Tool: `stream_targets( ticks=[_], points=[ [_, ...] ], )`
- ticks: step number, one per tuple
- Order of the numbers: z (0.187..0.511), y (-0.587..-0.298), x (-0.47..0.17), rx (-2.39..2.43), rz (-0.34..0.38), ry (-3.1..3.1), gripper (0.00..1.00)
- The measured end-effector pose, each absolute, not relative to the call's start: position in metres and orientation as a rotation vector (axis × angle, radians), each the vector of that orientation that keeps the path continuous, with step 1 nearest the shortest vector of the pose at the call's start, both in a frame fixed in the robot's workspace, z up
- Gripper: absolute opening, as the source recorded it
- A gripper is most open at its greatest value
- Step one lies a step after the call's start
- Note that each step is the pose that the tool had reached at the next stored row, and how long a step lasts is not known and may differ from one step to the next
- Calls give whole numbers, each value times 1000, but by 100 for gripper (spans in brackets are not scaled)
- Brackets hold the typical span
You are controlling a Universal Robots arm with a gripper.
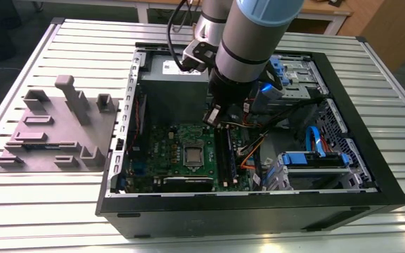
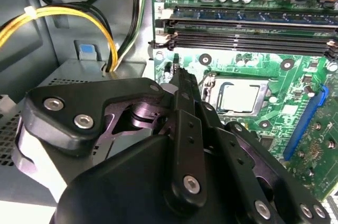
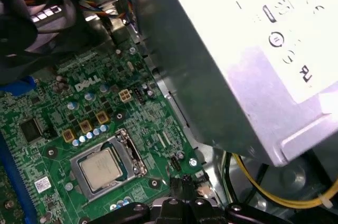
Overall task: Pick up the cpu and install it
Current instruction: 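Install the first cpu locking lever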
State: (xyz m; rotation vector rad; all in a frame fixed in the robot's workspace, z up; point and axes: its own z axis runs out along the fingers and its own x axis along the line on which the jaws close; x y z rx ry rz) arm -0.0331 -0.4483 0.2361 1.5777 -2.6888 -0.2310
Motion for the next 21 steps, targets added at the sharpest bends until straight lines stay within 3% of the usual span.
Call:
stream_targets(
  ticks=[21],
  points=[
    [236, -459, -33, 1580, -230, -2687, 11]
  ],
)
